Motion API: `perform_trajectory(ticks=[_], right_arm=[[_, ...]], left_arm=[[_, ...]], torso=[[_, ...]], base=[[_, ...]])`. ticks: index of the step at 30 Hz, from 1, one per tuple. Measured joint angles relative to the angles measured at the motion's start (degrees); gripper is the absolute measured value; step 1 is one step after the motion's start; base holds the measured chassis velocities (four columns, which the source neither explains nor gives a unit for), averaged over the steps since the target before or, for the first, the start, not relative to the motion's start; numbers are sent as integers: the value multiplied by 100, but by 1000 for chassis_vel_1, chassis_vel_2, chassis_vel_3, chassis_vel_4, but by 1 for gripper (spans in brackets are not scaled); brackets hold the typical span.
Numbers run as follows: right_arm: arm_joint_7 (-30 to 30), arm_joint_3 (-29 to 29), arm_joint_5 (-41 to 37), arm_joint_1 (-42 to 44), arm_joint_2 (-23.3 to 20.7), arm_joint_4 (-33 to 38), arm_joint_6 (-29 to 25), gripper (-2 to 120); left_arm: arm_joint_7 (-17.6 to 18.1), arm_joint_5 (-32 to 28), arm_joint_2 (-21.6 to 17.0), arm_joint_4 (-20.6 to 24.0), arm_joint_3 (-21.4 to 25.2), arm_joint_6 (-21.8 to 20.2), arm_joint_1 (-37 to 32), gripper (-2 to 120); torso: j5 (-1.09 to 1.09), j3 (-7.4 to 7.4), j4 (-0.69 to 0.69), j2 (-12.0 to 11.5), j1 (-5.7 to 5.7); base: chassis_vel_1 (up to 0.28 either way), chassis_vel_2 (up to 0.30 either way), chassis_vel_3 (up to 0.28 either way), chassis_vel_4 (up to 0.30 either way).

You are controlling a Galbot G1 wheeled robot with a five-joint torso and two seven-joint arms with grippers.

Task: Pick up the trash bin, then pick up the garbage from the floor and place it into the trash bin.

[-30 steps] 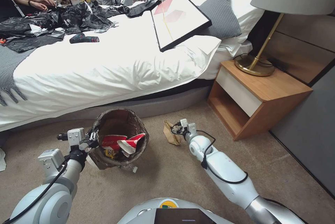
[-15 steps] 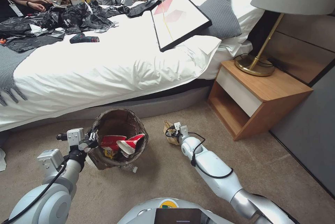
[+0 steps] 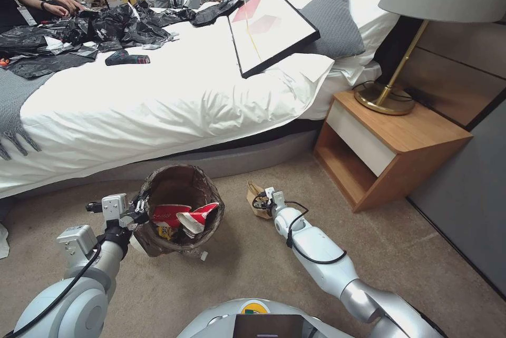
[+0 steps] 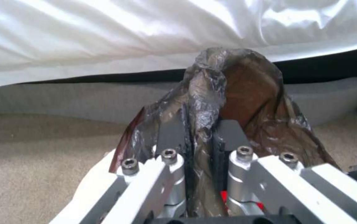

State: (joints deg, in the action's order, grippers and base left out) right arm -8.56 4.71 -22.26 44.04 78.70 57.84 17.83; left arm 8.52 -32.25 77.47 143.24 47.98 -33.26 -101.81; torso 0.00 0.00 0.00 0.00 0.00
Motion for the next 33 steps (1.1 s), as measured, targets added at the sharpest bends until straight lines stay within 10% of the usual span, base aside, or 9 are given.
perform_trajectory(ticks=[33], right_arm=[[45, -27, 511, -61, 324, -645, -176, 99]], left_arm=[[-2, 54, 48, 0, -104, 16, -47, 8]], torso=[[0, 0, 0, 0, 0]], base=[[0, 0, 0, 0]])
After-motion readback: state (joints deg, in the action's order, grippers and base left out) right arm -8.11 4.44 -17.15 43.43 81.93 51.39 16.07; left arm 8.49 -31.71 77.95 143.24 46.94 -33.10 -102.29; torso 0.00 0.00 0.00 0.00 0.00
